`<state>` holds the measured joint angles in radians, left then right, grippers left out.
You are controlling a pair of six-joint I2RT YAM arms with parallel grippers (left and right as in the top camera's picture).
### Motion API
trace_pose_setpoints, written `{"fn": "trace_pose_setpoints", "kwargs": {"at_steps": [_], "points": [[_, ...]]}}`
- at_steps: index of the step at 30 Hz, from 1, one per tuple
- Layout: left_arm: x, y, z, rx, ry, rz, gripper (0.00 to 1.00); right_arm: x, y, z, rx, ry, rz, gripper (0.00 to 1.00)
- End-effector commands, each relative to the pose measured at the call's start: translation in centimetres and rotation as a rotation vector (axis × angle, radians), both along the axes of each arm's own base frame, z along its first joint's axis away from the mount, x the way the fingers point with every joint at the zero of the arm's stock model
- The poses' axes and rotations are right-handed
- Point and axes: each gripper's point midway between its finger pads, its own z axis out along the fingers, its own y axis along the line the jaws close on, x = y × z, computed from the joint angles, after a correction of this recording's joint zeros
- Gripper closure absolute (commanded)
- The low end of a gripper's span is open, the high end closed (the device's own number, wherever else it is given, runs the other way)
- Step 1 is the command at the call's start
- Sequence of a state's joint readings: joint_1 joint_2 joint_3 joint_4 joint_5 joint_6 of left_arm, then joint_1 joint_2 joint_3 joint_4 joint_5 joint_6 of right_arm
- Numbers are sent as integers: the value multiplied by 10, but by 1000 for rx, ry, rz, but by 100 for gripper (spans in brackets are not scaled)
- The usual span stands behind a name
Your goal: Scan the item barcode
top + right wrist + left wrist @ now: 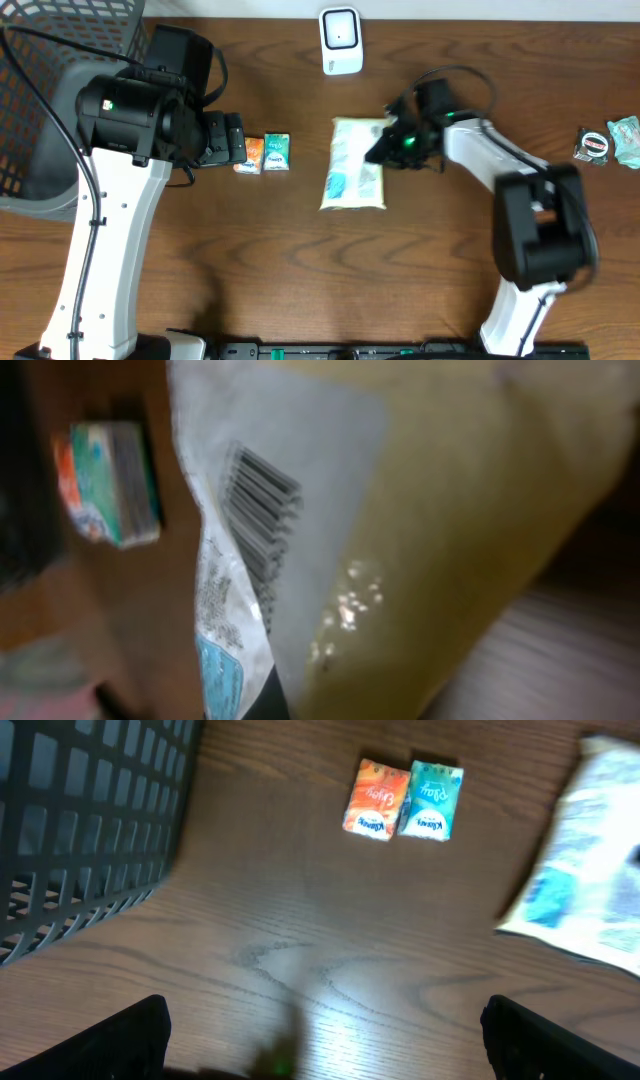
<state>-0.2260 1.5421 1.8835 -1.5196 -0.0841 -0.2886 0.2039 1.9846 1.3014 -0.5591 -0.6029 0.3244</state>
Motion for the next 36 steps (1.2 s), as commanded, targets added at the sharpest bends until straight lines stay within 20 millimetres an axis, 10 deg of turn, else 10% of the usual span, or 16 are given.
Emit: {"fn": "trace_pose_setpoints", "kwargs": {"at_steps": [1, 16, 24, 36], "points": [[-1, 1, -1, 5, 7, 6, 2, 19, -42, 67, -216, -236, -62, 98], [-1, 1, -1, 5, 7, 6, 2, -11, -169, 113, -1184, -333, -340, 98], [-1, 1, -1, 5, 7, 6, 2, -12, -157, 108, -1168, -336, -298, 98], [-1, 1, -1, 5, 7, 6, 2, -25, -111, 12, -975, -97, -37, 99]]}}
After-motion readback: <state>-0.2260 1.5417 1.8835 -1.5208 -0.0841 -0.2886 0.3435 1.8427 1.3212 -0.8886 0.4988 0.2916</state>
